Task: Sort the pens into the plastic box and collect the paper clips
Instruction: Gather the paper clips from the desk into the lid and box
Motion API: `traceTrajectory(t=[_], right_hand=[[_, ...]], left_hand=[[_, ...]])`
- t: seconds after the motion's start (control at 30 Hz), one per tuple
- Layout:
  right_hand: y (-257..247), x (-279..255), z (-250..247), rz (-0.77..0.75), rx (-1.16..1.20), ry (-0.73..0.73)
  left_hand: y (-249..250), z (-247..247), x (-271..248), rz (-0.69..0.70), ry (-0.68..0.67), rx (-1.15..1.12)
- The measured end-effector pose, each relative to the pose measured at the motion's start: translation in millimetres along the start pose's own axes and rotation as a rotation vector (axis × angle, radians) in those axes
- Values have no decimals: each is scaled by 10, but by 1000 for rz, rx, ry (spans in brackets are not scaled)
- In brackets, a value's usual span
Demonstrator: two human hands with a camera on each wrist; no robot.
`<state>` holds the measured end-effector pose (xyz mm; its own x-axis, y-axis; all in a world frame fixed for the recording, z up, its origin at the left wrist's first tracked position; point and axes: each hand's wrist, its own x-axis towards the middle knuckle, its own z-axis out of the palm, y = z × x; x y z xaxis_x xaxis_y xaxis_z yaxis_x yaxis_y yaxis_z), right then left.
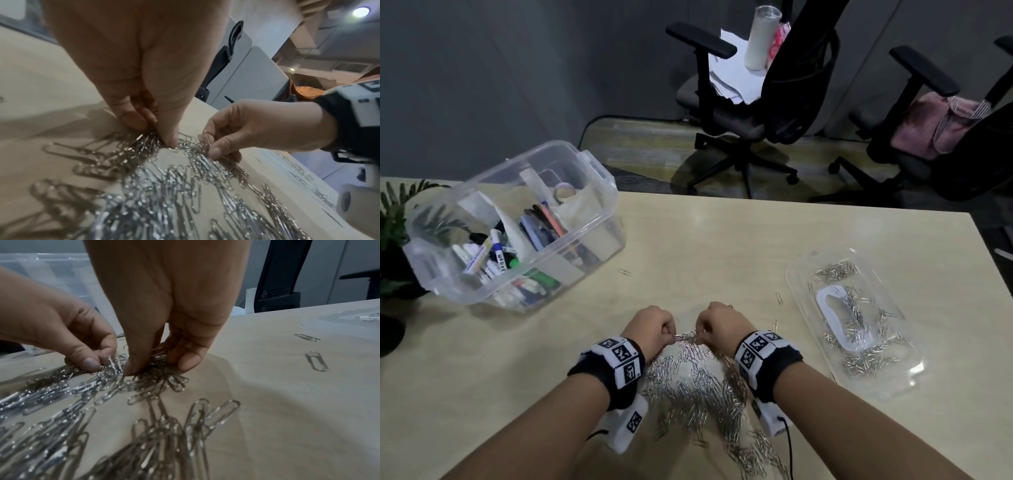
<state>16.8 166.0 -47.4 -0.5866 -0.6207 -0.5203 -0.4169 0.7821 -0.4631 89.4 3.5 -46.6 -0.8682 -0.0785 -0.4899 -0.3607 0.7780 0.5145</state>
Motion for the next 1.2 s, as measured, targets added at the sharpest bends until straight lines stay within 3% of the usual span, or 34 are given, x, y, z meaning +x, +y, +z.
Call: traceTrajectory(t=[0.27,0.4,0.6,0.9,1.0,1.1,1.2], right_hand=[[12,52,-33,-50,-33,0],[32,60,-34,-51,-17,18],[35,69,-24,-25,36,36],[79,-79,6,-30,64,50],[109,-177,27,-17,106,77],[94,-228,52,-30,84,58],[20,-223,78,-36,41,27]], left_hand=[[-176,-232,82,-61,157,-72],[-261,-388,156,-113,279,16],[-361,-493,227,-143,113,131],[-161,-204,-228,104,98,61],[-141,-172,-270,4,197,101],[-176,-115,-275,-136,169,68],[-226,-38,-244,-135,156,5]])
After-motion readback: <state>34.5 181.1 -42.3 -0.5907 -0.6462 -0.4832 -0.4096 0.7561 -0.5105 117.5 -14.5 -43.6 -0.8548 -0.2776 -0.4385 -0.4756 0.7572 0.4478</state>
